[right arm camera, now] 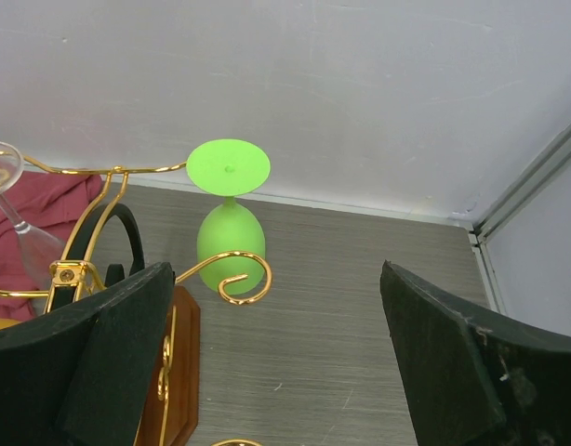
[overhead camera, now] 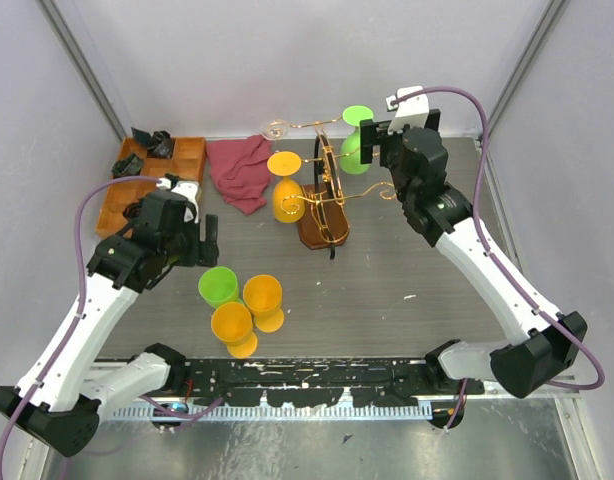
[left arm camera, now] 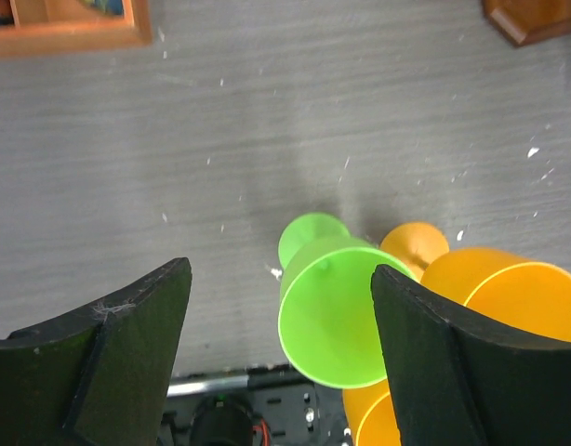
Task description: Place the wine glass upside down on the wine glass rack
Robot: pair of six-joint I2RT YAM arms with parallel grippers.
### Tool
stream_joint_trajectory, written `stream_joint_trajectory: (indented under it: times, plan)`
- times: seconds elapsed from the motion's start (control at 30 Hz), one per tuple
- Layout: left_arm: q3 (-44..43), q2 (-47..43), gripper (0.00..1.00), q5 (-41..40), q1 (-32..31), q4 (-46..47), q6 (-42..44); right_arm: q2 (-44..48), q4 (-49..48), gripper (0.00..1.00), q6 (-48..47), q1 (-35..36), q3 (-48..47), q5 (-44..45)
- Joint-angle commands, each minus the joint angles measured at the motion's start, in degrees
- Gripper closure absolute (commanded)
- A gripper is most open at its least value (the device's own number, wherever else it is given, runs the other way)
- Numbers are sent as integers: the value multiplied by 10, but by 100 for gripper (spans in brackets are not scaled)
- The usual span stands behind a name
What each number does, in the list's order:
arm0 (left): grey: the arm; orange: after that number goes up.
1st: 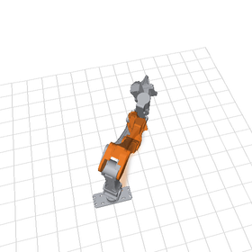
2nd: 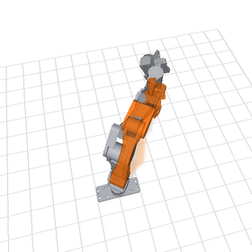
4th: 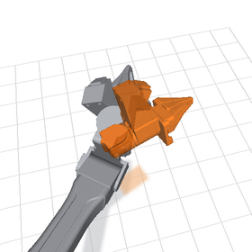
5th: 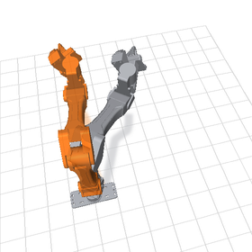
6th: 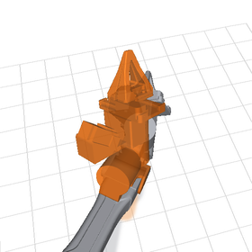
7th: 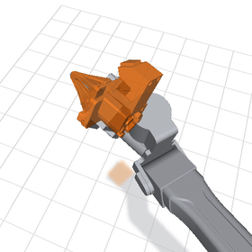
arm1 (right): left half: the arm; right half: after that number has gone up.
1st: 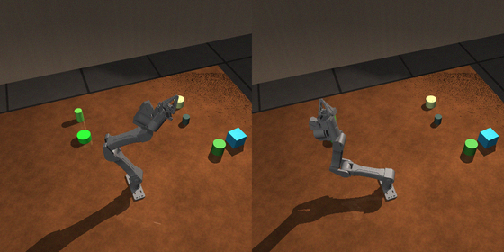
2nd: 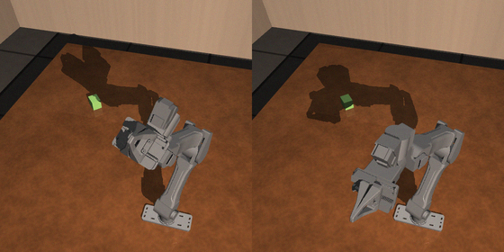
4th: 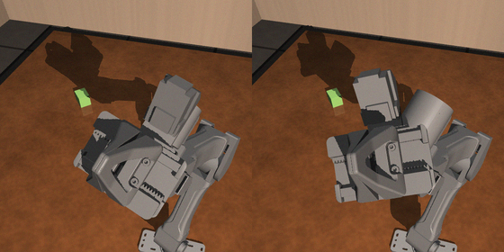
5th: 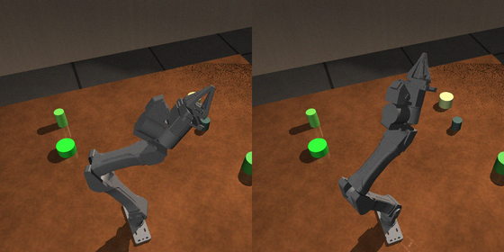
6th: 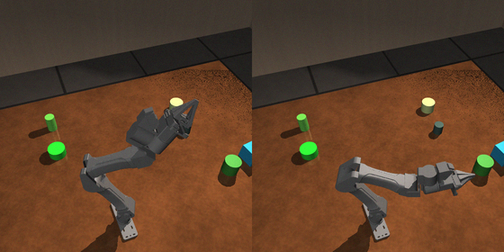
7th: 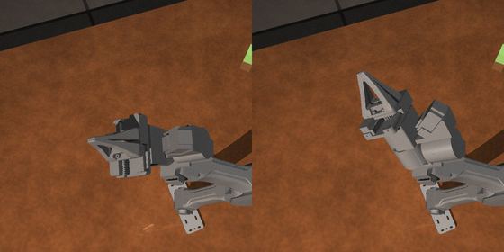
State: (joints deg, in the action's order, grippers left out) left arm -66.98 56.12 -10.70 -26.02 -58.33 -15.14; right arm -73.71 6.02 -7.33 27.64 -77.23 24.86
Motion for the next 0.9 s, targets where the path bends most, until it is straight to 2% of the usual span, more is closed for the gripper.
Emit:
stream_joint_trajectory:
  times: [0.0, 0.2, 0.3, 0.47, 0.77, 0.87]
  plan:
    - [-24, 9, 16, -4, 1, -87, -27, 26, -5, 3, 2, -3, -1, 18]
    - [-5, 27, 18, 29, 1, -106, -31, 34, -1, 3, -6, -4, 2, 27]
    - [8, 39, 23, 45, 1, -97, -32, 35, -1, 3, -6, -5, 4, 28]
    - [13, 73, 47, 52, 1, -93, -37, 36, -1, 3, -7, -5, 5, 34]
    - [12, 121, 64, 61, 1, -93, -35, 35, -1, 2, -18, -9, 3, 44]
    - [10, 128, 77, 69, 1, -87, -31, 32, -1, 3, -18, -10, 3, 43]
